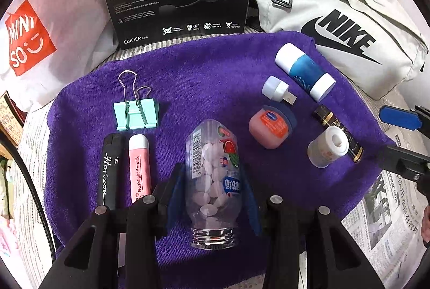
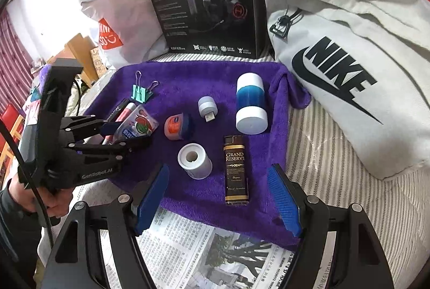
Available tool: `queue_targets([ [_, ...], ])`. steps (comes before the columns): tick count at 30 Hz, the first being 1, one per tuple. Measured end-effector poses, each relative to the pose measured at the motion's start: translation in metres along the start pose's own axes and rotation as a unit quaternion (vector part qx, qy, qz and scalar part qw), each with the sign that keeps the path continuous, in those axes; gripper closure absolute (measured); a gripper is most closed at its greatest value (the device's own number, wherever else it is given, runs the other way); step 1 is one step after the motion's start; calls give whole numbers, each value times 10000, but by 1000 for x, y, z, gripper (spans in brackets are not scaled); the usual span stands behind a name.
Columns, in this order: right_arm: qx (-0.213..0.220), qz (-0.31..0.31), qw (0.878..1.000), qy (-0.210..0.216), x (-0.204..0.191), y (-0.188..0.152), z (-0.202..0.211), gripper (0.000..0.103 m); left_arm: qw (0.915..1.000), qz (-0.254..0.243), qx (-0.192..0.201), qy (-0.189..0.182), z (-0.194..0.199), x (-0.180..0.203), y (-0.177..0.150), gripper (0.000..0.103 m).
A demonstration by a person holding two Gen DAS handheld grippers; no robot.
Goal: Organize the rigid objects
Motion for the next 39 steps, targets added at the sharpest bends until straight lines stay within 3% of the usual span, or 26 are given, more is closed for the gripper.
queue_targets([
  [2,-52,-9,10000,21,-1,-2,-5,28,10000,30,-25,-36,0,0,-1,61],
  [4,-109,-13,9999,23,-1,-6,-9,28,9998,62,-55,-173,2,2,-3,48],
  [8,-98,16,9999,65,-2,-9,-10,28,9998,-11,-87,-186,5,7,-9,43],
  [12,-153,22,9998,84,-4,-11,-14,28,9993,104,-150,-331,8,11,-14,31],
  [18,-119,-40,9998,140,-6,-13,-13,28,9978,374,-236,-488,20,11,-18,29],
  [20,-85,-158,9997,170,-6,-12,-7,28,9987,281,-191,-376,29,12,-18,24],
  [22,-70,-289,9993,211,-7,-11,1,22,9993,188,-137,-303,41,14,-18,13],
  [25,-55,-354,9992,176,-13,-9,16,14,9993,215,-76,-313,61,16,-19,9],
  [28,54,-317,9994,-121,-19,-8,36,10,9995,197,8,-246,81,19,-22,1],
  [32,309,-528,9980,-188,-27,-10,67,1,9995,304,63,-72,110,19,-31,0],
  [39,91,-957,9938,-556,-29,-35,100,0,9983,369,348,296,160,23,-47,0],
])
Point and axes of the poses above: each gripper's, at about its wrist camera, not at the fingertips, and z roughly against the way its jaws point, x to its right, y to its top, the point moved 6 cm from there along -z, roughly the way its jaws point, and after that the axes turned 10 degrees about x, right-handed, at the moved point
